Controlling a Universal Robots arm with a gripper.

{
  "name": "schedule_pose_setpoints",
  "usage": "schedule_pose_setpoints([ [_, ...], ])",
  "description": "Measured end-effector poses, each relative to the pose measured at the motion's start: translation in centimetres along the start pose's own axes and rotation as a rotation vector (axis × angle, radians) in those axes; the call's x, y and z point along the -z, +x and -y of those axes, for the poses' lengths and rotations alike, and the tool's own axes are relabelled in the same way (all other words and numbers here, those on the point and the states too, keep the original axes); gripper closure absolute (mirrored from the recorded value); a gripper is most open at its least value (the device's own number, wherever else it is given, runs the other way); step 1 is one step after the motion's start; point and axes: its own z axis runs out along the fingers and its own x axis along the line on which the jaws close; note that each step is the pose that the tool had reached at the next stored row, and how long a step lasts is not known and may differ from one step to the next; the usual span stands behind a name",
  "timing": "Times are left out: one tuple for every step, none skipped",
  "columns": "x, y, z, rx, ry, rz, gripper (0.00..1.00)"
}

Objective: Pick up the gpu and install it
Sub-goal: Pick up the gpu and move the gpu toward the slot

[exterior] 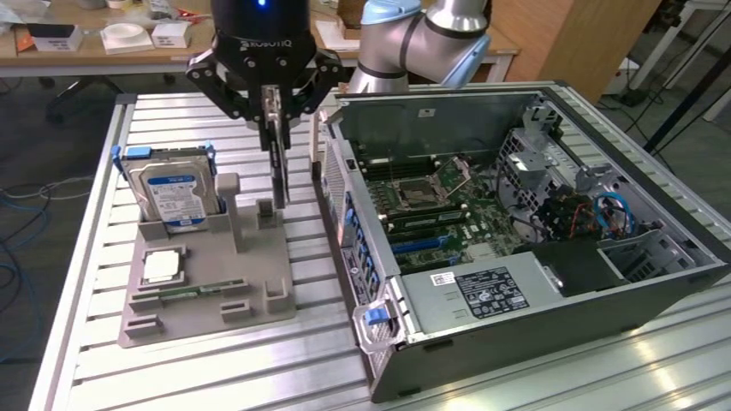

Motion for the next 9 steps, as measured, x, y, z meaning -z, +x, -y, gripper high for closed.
schedule_pose_setpoints([
  [0.00, -0.13, -0.01, 0.000, 0.0000, 0.0000, 0.74],
  [-0.01, -0.21, -0.01, 0.000, 0.0000, 0.0000, 0.74],
  [-0.01, -0.22, -0.01, 0.000, -0.0001, 0.0000, 0.74],
  [-0.01, -0.22, -0.01, 0.000, -0.0001, 0.0000, 0.74],
  [-0.01, -0.22, -0.01, 0.000, 0.0000, 0.0000, 0.74],
  [-0.01, -0.22, -0.01, 0.000, 0.0000, 0.0000, 0.74],
  [-0.01, -0.35, -0.02, 0.000, 0.0002, -0.0020, 0.74],
  [-0.02, -0.53, -0.02, 0.000, 0.0005, -0.0083, 0.74],
  [-0.02, -0.68, -0.03, -0.001, 0.0008, -0.0154, 0.74],
])
